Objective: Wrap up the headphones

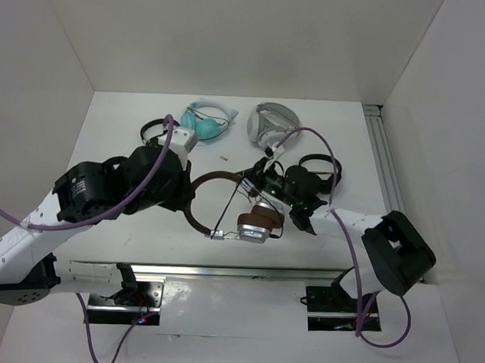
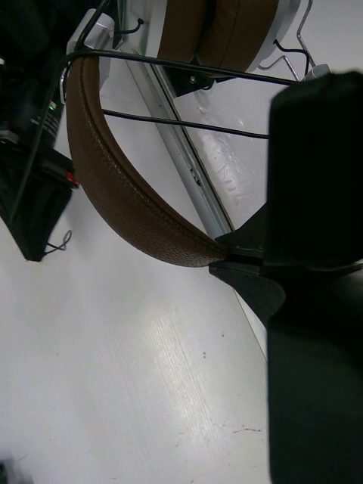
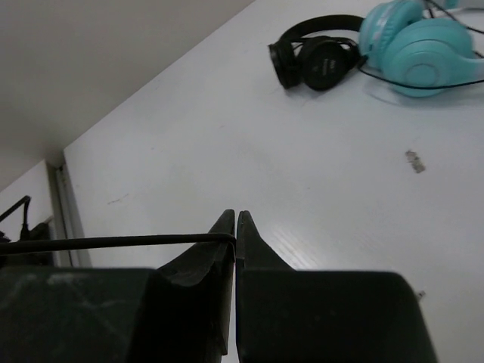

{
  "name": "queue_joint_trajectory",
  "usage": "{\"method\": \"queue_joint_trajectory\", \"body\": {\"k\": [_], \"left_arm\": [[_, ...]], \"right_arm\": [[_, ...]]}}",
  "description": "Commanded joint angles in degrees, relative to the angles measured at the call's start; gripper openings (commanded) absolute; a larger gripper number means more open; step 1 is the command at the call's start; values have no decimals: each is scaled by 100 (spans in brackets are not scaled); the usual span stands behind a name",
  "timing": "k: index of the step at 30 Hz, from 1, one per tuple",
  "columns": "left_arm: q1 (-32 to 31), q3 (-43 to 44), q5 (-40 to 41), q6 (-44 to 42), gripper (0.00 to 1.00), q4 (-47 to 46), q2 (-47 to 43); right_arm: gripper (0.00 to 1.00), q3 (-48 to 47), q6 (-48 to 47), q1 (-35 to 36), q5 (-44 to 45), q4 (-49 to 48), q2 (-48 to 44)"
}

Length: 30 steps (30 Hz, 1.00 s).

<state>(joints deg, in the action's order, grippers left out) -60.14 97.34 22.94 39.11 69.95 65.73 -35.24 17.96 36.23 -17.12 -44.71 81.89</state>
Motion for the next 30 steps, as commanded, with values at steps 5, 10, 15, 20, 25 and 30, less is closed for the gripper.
{"method": "queue_joint_trajectory", "body": {"k": [5,10,15,20,25,30], "left_arm": [[-68,899,254,464,0,-1125,-35],[-68,1296,711,755,0,-913,89],[-68,1437,1054,1071,0,-642,141],[-68,1490,1327,1186,0,-474,89],[-7,1437,1511,1309,0,-404,89],[432,1139,2082,1573,0,-272,-17]], "right_arm": [[6,1,639,297,122,-1021,1442],[13,-308,762,516,43,-1276,2243],[17,-527,947,639,-71,-1645,2973],[11,-378,999,693,-1,-1927,3149],[0,-71,999,693,279,-2051,3071],[0,465,1113,1034,1262,-1963,2447]]}}
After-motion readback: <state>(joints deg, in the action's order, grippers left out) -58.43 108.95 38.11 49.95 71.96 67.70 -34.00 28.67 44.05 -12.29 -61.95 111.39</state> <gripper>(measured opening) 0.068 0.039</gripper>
